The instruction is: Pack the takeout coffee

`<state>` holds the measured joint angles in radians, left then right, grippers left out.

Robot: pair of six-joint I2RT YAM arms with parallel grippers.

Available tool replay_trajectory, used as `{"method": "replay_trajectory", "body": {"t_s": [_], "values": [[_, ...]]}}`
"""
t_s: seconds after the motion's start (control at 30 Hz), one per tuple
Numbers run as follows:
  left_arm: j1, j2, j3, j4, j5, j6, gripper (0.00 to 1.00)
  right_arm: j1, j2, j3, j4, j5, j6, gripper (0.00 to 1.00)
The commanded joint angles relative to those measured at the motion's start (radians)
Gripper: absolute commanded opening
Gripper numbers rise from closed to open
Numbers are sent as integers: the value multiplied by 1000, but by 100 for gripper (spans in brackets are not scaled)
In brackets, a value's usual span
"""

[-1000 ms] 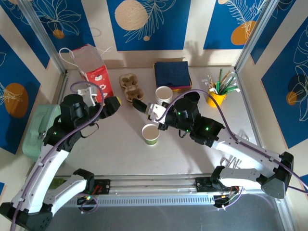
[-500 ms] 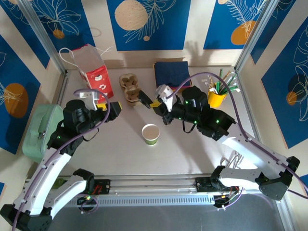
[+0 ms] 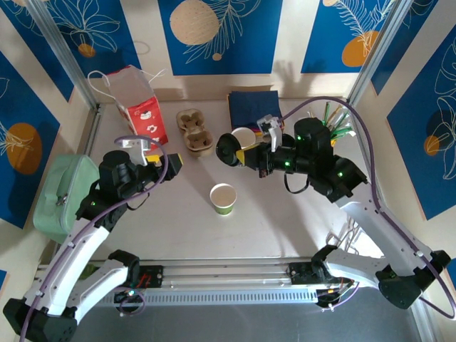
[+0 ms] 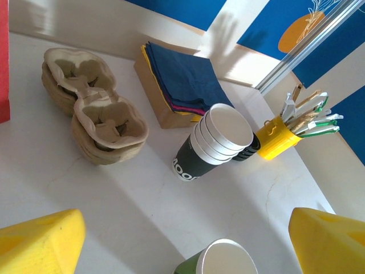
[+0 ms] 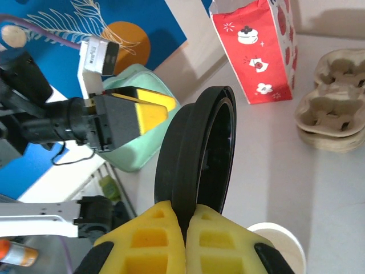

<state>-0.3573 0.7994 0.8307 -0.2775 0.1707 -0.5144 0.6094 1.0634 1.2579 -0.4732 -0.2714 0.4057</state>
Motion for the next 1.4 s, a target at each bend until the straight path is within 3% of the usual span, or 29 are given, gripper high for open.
{"method": "replay_trajectory", "body": {"t_s": [0.0,0.17,0.5,0.83,1.37], "values": [[8,-6,-10,34,-11,16,92,-40,-28,-38,-7,-118,140,0],[9,-9,-30,34,-15,3,92,-102,-28,-91,30,-242,262,0],[9,-3,-64,41,-19,-14,92,-143,-21,-190,54,-341,423,0],[9,20,-79,59,-15,-37,92,-143,-31,-316,147,-392,560,0],[9,36,-94,62,-8,-59,92,-109,-11,-472,271,-416,650,0]]}}
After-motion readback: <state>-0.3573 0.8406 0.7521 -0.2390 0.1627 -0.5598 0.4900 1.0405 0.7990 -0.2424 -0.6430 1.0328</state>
